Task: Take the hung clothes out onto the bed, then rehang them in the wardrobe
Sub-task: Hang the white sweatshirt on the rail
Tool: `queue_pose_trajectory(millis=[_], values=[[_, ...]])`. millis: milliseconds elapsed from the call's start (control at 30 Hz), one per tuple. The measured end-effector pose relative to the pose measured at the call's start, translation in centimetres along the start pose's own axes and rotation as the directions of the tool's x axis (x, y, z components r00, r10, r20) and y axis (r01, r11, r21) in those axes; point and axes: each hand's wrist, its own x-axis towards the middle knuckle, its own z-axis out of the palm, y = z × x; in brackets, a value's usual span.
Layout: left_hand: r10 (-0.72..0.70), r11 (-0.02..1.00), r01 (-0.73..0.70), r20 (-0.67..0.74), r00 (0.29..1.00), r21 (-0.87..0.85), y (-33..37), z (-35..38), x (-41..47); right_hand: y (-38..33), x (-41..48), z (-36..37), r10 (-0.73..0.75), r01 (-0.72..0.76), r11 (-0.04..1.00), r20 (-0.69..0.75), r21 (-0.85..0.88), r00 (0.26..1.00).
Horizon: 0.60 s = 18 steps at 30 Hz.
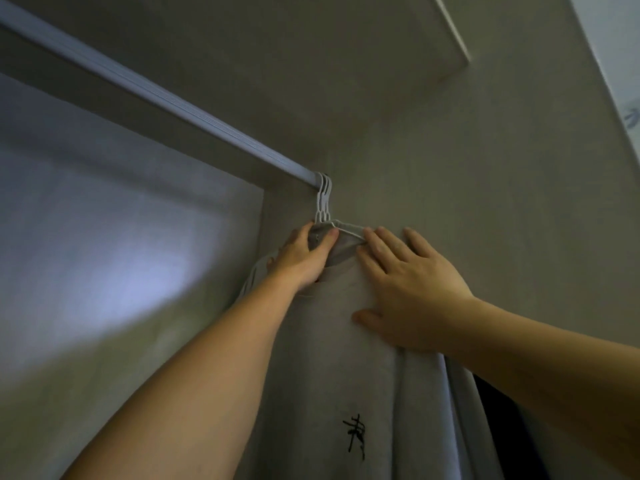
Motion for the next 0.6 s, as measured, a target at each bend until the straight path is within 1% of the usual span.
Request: queue_pose_trajectory(millis=[167,267,367,433,500,600], values=[[-0.026,0.999,0.027,0.017,1.0,-0.031,-0.6,0.1,-0.1,0.5,-0.7,0.8,-0.005,0.004,1.0,-0.045,-0.012,0.999],[-0.002,0.999,0.002,-0.018,1.0,0.041,-0.2,-0.5,-2.0,1.3,-2.3,0.9,-0.005,0.006,1.0,-0.037,0.016,0.999],[0.13,0.981,-0.121,-0.045,0.991,0.155,0.8,-0.5,-5.4,2.4,-5.3,0.5,-0.026,0.026,1.0,-0.027,-0.018,0.999],[0.234,0.957,-0.226,-0.023,0.972,0.183,2.1,-0.2,-8.7,3.2,-7.6,-0.1,-0.023,0.022,0.999,-0.032,-0.048,0.999],[0.329,0.926,-0.322,-0.005,0.944,0.195,3.6,0.3,-12.3,4.1,-10.2,-0.5,-0.017,0.017,0.998,-0.006,-0.064,1.0],[0.432,0.867,-0.432,0.057,0.9,0.249,5.4,1.6,-18.1,5.4,-15.1,-1.0,-0.032,0.036,0.994,0.038,-0.099,0.999]])
